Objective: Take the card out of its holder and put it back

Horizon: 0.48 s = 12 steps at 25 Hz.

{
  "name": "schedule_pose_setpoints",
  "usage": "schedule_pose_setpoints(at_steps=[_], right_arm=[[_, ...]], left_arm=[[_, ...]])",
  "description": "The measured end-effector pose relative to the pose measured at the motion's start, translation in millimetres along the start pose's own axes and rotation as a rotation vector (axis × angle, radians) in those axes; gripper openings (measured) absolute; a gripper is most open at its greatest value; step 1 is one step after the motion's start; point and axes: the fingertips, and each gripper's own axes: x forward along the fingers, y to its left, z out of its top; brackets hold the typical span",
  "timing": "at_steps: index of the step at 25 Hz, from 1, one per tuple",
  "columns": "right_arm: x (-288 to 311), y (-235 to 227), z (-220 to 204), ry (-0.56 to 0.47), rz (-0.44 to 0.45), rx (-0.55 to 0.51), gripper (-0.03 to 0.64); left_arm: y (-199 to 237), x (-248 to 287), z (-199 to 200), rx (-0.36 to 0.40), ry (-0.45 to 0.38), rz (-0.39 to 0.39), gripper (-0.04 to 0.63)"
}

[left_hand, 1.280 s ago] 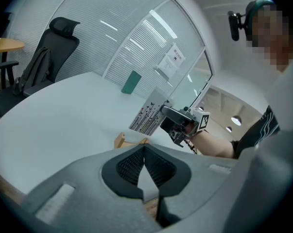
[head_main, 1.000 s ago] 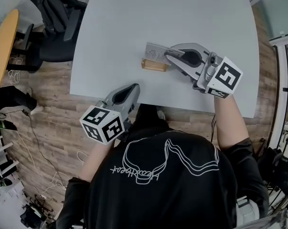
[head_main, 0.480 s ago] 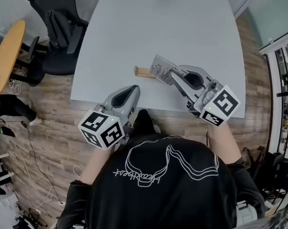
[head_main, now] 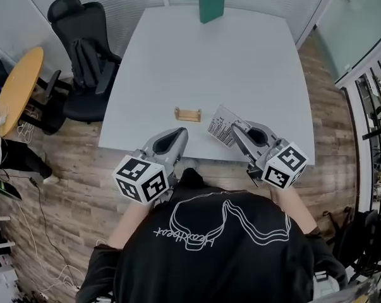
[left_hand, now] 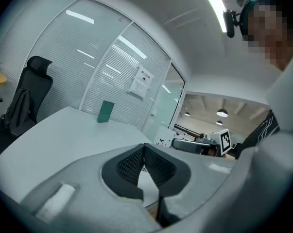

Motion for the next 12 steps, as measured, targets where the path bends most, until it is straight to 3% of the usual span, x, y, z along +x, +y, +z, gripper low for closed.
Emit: schedule_pose_setpoints(at_steps=[12], right_arm=[[-4.3, -3.9, -7.4, 0.025, -0.021, 0.026, 0.024]], left_arm=[[-1.1, 1.0, -8.5, -0.013, 0.022, 0.01, 0.014]])
